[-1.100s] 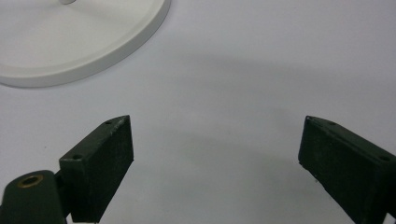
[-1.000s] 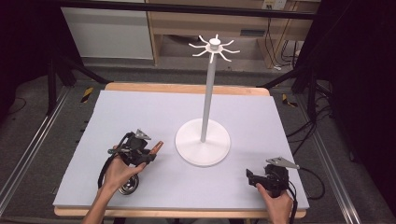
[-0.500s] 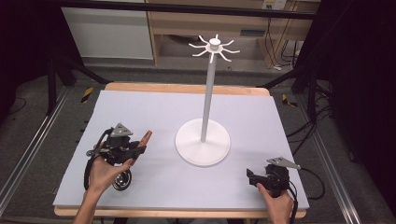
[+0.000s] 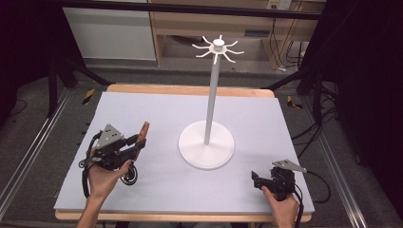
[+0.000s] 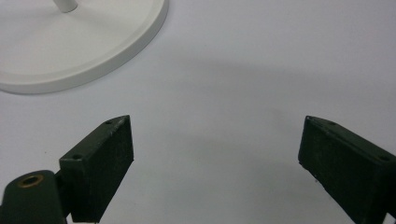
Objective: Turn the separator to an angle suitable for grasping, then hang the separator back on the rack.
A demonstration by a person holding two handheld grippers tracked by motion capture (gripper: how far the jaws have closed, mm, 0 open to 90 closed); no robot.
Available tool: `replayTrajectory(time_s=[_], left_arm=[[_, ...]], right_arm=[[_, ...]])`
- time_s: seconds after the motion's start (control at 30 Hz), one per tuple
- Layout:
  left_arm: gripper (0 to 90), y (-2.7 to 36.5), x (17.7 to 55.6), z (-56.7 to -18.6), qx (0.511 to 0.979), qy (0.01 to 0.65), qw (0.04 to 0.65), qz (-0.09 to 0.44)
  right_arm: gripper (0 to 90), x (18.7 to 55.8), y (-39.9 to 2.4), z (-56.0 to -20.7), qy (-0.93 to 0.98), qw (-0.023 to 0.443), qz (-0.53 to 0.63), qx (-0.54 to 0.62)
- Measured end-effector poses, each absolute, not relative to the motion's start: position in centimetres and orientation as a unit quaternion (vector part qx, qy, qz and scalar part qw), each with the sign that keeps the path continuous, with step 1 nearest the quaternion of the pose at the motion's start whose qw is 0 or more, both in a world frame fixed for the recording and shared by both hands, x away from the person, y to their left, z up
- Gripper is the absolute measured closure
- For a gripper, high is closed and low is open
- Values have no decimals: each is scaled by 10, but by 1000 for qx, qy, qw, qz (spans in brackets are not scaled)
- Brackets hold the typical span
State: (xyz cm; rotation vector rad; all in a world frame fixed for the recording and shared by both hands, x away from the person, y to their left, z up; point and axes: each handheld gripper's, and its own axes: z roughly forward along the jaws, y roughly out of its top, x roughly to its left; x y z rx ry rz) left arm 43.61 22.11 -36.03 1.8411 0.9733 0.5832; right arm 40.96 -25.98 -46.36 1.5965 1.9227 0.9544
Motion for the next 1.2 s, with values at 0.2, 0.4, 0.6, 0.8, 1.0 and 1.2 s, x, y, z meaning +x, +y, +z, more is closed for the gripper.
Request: replayTrajectory(time_s=[0.2, 0.4, 0.6, 0.8, 1.0, 1.2], left_arm=[[673, 223, 433, -356, 734, 392, 499, 240], [673, 226, 431, -349, 719, 391, 524, 235], [673, 231, 433, -336, 704, 387, 546, 235], [673, 232, 441, -324, 691, 387, 565, 232], [673, 229, 448, -310, 683, 382, 573, 242], [673, 222, 453, -292, 683, 371, 578, 248]], right_arm=[[106, 410, -260, -464, 698, 231, 349, 581], [106, 409, -260, -463, 698, 236, 349, 579], [106, 409, -261, -463, 694, 238, 352, 581], [106, 409, -263, -463, 693, 240, 352, 581], [107, 410, -262, -463, 694, 238, 352, 581], [107, 411, -260, -464, 696, 235, 352, 579]])
